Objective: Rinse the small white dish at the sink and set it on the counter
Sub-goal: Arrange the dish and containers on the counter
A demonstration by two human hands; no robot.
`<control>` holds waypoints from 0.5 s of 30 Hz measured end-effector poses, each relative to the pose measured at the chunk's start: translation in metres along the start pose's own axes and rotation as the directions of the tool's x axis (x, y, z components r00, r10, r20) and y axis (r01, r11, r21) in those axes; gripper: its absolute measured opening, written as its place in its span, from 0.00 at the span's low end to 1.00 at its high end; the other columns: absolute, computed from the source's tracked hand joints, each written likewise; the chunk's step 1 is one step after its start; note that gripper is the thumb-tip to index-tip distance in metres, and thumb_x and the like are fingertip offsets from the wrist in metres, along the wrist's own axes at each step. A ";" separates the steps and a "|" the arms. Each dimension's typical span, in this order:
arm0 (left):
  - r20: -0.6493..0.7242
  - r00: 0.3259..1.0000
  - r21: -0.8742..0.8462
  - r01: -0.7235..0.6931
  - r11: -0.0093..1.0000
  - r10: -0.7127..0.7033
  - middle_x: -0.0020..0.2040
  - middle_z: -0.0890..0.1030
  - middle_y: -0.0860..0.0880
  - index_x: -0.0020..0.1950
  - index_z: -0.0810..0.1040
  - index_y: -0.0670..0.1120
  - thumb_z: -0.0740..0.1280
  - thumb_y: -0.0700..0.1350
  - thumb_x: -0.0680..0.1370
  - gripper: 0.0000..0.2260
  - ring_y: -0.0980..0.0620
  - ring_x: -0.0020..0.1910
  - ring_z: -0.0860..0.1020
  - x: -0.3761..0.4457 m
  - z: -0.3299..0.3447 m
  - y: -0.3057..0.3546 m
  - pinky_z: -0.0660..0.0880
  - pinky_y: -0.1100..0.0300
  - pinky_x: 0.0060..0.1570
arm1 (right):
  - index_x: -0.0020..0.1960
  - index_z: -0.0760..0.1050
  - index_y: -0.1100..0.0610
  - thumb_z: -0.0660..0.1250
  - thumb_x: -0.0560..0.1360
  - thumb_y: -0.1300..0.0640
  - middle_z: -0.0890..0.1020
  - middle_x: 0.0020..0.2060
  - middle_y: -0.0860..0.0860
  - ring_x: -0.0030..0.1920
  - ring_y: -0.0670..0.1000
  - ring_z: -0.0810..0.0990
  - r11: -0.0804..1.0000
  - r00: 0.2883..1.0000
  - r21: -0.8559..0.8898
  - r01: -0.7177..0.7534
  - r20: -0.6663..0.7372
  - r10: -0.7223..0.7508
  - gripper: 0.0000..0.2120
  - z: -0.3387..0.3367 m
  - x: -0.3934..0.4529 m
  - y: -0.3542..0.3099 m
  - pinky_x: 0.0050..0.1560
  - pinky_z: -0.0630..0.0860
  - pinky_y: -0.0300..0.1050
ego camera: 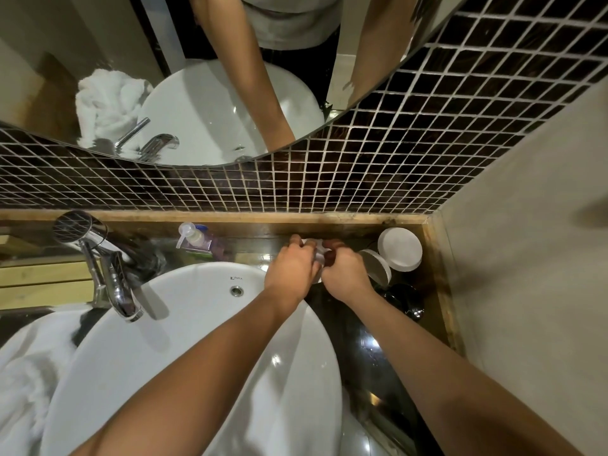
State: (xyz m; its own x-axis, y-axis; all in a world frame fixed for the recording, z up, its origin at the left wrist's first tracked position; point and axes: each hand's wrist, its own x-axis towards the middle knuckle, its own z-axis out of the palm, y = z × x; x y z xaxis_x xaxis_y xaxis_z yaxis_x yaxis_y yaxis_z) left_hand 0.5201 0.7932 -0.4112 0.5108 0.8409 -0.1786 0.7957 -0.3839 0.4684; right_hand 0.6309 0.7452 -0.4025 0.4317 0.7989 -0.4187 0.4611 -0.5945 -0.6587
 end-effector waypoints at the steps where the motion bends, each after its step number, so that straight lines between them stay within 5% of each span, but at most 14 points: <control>1: -0.001 1.000 0.000 0.011 1.000 -0.011 0.63 0.72 0.43 0.68 0.70 0.47 0.64 0.48 0.79 0.17 0.44 0.58 0.75 0.000 0.000 0.000 0.74 0.52 0.56 | 0.69 0.74 0.52 0.69 0.77 0.61 0.80 0.59 0.54 0.57 0.52 0.78 1.000 1.000 0.005 -0.010 -0.007 0.010 0.21 -0.001 0.000 0.000 0.56 0.77 0.46; 15: 0.052 0.996 -0.108 0.084 0.991 -0.078 0.62 0.75 0.42 0.68 0.70 0.45 0.61 0.47 0.81 0.16 0.43 0.58 0.76 0.005 0.000 0.001 0.74 0.49 0.58 | 0.70 0.73 0.52 0.68 0.77 0.63 0.79 0.63 0.54 0.53 0.48 0.73 0.989 0.995 0.114 -0.093 -0.007 0.095 0.22 -0.001 0.002 -0.002 0.52 0.72 0.42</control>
State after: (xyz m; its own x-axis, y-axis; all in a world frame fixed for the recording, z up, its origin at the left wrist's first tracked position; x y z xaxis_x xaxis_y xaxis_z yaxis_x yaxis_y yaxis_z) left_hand 0.5236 0.7969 -0.4115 0.4629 0.8477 -0.2591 0.7958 -0.2688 0.5426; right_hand 0.6316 0.7476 -0.4009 0.4787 0.7384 -0.4749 0.3274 -0.6521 -0.6838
